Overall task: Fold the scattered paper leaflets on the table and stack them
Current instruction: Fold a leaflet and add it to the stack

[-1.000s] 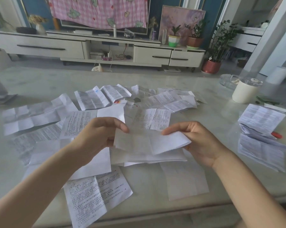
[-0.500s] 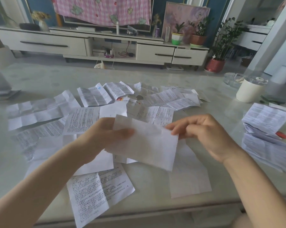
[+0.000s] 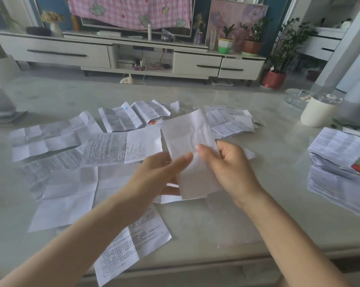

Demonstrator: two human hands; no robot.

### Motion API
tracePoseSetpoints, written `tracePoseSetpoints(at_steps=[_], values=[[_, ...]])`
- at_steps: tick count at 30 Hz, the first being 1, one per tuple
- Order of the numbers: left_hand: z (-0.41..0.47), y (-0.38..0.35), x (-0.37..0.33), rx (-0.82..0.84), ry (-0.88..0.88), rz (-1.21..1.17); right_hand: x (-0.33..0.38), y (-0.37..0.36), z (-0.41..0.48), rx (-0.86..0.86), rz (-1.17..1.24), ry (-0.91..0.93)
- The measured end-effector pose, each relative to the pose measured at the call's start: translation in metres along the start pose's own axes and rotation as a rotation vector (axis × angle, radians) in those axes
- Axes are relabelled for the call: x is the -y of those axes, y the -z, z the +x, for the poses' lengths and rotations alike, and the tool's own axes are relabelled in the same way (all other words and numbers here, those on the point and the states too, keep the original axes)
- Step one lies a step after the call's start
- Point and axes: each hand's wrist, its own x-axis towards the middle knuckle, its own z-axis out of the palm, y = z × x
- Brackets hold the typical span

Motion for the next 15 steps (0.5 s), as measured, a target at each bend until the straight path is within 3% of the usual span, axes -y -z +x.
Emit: tracePoseSetpoints(at_steps=[7, 12, 15], values=[[0.006, -0.002, 0.009, -0.275, -0.058, 0.125, -0.004, -0.024, -0.006, -0.057, -0.043, 0.000], [0.005, 0.011, 0.005, -0.197, -0.002, 0.040, 0.002, -0.001, -0.002, 0.212, 0.227, -0.251], [0.003, 0.012, 0.000, -0.085, 0.006, 0.037, -0.002, 0.010, 0.002, 0.286, 0.375, -0.306]])
